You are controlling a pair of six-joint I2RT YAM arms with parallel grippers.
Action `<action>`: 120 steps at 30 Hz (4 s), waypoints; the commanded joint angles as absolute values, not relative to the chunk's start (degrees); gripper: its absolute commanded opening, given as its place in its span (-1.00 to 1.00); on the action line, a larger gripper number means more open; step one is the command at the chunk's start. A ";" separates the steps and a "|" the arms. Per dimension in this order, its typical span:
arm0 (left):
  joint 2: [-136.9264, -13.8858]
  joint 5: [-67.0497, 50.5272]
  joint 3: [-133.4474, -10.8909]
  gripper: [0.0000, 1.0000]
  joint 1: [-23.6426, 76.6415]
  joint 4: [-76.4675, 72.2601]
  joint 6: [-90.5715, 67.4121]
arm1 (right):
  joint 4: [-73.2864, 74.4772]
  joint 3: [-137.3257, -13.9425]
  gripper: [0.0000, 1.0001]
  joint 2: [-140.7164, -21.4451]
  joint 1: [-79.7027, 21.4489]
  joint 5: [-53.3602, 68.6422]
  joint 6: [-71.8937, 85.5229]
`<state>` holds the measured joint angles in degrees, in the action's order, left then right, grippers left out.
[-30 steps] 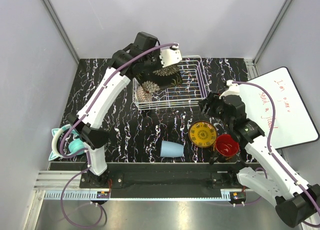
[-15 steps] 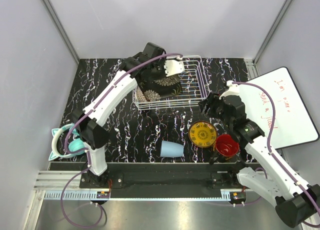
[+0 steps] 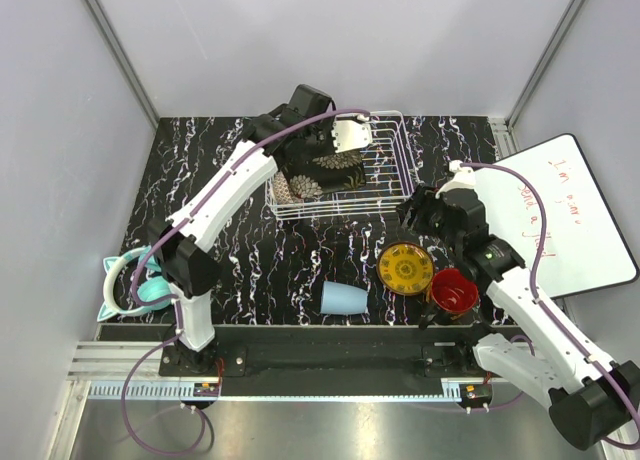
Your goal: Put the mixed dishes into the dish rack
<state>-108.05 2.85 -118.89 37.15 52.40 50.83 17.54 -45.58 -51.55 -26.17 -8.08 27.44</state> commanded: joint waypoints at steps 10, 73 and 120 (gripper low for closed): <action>-107.40 4.75 -127.18 -1.00 37.71 43.24 55.02 | 16.70 -45.88 0.29 -51.68 -25.66 -8.79 28.12; -106.70 9.58 -112.58 0.62 30.86 27.52 45.63 | 19.42 -46.40 0.34 -52.11 -24.52 -9.49 27.51; -119.00 -0.09 -121.20 0.89 32.08 33.14 40.43 | 19.42 -46.41 0.36 -54.23 -24.26 -9.93 29.09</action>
